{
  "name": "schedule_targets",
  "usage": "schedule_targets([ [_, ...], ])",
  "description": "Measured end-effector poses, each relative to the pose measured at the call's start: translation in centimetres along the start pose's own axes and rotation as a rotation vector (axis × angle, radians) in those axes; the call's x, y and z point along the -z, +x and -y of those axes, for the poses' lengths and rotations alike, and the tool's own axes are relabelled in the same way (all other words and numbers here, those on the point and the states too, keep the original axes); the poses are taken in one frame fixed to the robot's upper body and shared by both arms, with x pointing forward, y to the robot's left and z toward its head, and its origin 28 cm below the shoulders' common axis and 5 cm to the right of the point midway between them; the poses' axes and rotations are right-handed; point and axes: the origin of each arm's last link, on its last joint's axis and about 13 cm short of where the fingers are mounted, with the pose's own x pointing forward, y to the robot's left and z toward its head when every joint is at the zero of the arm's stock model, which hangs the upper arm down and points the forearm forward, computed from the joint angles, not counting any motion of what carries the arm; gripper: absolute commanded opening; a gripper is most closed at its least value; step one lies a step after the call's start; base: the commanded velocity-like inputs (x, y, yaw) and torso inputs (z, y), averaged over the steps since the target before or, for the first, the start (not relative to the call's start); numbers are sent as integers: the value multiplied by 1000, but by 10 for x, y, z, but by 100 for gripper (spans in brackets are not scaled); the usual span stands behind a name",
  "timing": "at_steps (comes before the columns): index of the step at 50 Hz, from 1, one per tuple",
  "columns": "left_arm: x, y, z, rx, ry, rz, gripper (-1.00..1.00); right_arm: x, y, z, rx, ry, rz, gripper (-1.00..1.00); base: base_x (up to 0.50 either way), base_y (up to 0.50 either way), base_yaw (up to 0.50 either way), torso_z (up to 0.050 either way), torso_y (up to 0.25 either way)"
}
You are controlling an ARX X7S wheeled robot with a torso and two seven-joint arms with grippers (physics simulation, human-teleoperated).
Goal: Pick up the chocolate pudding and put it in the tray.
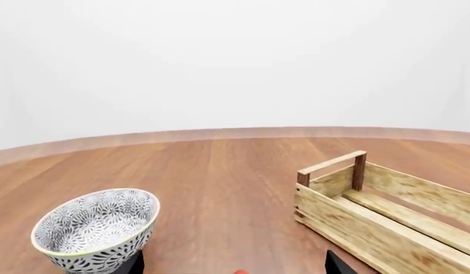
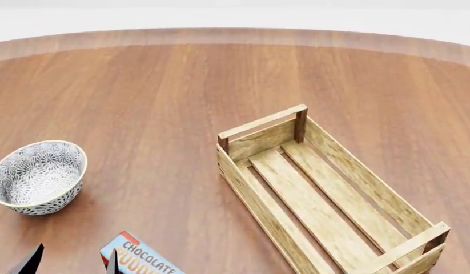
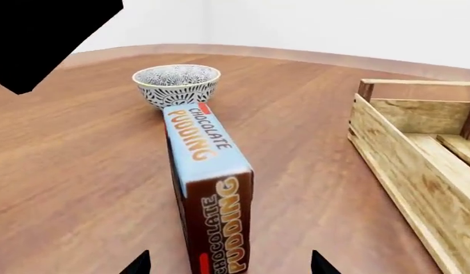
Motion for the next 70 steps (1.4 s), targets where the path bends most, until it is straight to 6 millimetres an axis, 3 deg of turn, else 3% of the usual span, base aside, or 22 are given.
schedule_targets([
  [26, 2, -2, 2, 14, 11, 29, 100, 0, 20, 2, -43, -9, -15, 100, 0, 0, 0, 0, 0],
  [42, 0, -6, 4, 31, 6, 46, 100, 3, 47, 0, -81, -17, -28, 100, 0, 0, 0, 0, 0],
  [70, -2, -7, 5, 40, 1, 51, 100, 3, 61, 3, -87, -18, -40, 100, 0, 0, 0, 0, 0],
])
